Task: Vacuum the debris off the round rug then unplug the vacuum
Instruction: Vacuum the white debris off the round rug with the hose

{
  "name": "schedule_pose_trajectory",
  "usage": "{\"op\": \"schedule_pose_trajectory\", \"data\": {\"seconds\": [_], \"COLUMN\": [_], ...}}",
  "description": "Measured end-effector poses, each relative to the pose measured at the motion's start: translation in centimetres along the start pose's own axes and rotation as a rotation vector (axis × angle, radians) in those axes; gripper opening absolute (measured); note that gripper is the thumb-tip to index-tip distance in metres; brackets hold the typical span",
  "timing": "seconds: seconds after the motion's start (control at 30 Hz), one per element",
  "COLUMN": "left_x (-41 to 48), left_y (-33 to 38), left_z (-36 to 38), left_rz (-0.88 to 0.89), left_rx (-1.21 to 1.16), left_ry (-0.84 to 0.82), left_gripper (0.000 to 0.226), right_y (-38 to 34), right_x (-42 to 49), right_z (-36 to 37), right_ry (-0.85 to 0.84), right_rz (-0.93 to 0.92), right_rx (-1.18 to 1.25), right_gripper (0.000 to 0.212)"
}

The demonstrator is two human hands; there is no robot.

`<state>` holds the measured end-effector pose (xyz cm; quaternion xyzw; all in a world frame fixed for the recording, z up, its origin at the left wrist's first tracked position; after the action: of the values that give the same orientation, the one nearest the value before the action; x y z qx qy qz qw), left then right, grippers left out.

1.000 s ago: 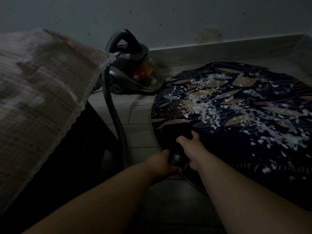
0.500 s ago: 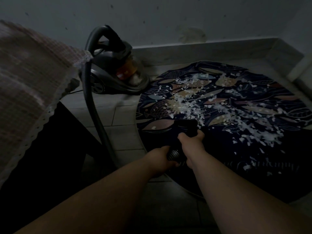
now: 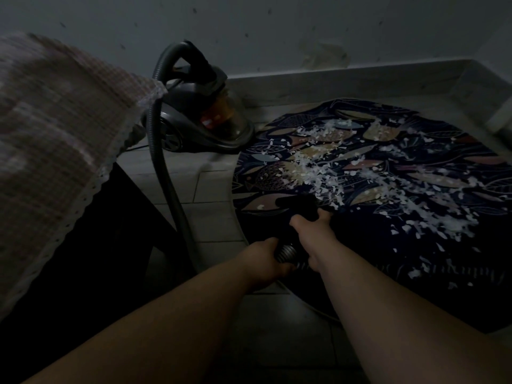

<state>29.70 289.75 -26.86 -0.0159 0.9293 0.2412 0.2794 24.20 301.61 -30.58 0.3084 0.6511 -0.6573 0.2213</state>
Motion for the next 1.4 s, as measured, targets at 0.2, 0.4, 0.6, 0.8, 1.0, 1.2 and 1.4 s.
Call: {"op": "schedule_pose_trajectory", "data": {"seconds": [0.2, 0.4, 0.6, 0.8, 1.0, 1.2, 1.4], "left_x": [-1.2, -1.1, -1.2, -1.1, -0.7, -0.9, -2.5], "left_y": [-2.0, -1.8, -1.8, -2.1, 1.4, 5.9, 8.0], "left_z": [-0.4, -0.4, -0.4, -0.7, -0.1, 3.0, 5.3], "left_rz": [-0.046, -0.018, -0.010, -0.018, 0.100, 0.199, 0.291], "left_rx": [-0.067, -0.018, 0.026, -0.019, 0.033, 0.091, 0.172], "left_ry": [0.014, 0.014, 0.009, -0.026, -0.069, -0.227, -0.309], "left_gripper": [0.053, 0.052, 0.054, 0.054, 0.056, 0.061, 0.065], "right_y": [0.4, 0.7, 0.9, 1.0, 0.7, 2.8, 5.3], "right_x": [-0.7, -1.1, -0.9, -0.8, -1.4, -3.2, -5.5], "right_z": [1.9, 1.9, 1.8, 1.9, -1.9, -8.4, -11.3], "right_ry": [-0.098, -0.034, -0.071, -0.056, 0.097, 0.219, 0.271], "right_rz": [0.017, -0.006, 0.005, -0.004, 0.015, 0.060, 0.080], "right_rx": [-0.050, 0.035, 0.039, 0.022, 0.059, 0.153, 0.294], "right_gripper": [0.085, 0.084, 0.085, 0.085, 0.086, 0.085, 0.088]}}
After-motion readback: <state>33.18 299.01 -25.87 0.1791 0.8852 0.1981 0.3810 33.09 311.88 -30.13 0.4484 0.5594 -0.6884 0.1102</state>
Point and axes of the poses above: each hand's wrist, its own x-axis towards the middle knuckle, its own z-axis out of the palm, y = z × x, the point moved 2 cm from there along x, towards the middle knuckle, and after that the axes turned 4 degrees about x, right-handed, at the moved point
